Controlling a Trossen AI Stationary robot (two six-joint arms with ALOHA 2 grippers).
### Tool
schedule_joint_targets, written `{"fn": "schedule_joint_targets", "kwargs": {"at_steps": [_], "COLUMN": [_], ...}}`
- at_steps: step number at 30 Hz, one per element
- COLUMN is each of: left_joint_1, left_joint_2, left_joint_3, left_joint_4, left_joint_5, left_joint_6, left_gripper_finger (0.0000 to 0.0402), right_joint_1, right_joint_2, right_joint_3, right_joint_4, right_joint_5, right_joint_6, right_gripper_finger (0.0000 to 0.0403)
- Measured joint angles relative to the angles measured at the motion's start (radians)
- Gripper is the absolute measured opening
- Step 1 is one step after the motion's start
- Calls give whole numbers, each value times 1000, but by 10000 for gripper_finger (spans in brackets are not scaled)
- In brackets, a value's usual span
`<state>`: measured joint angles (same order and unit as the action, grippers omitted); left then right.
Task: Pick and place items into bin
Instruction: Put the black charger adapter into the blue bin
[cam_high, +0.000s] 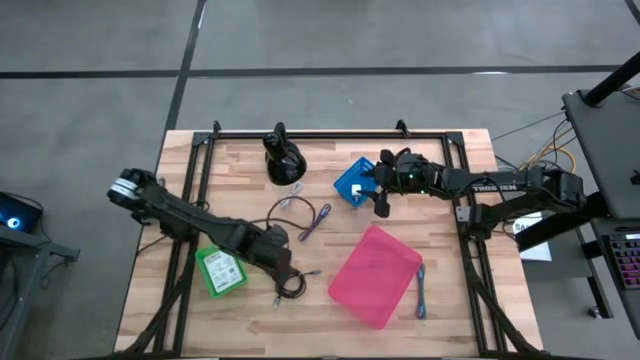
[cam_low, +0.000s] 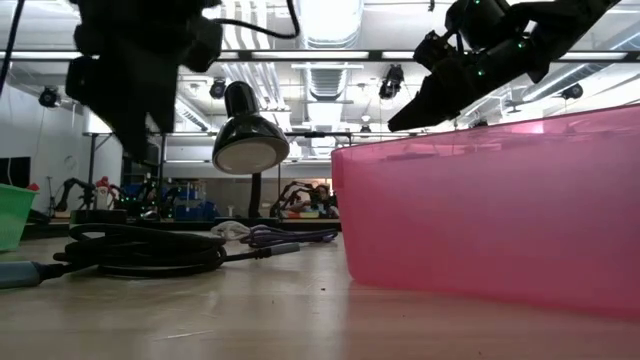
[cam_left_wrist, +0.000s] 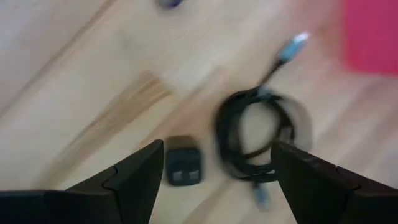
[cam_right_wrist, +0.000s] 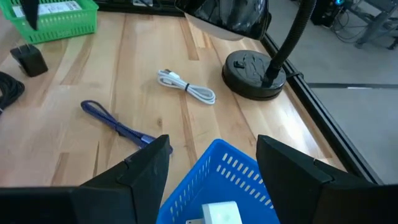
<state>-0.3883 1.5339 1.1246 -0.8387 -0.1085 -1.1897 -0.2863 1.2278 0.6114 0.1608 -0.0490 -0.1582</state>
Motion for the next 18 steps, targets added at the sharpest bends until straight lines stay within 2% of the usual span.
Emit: {"fn": "schedule_joint_targets", "kwargs": {"at_steps": [4, 18], "left_joint_1": [-13, -48], "left_joint_2": [38, 112], "left_joint_3": [23, -4], "left_joint_4": [-91, -81], "left_joint_5": [3, 25], "left_joint_6": [-9, -35], "left_gripper_finger": [279, 279], "right_joint_1": [0, 0], "right_joint_2": [0, 0], "right_joint_3": [0, -1], "right_joint_4": [0, 0], "right_joint_5": [0, -1], "right_joint_6": [0, 1], "right_gripper_finger": [226, 226]}}
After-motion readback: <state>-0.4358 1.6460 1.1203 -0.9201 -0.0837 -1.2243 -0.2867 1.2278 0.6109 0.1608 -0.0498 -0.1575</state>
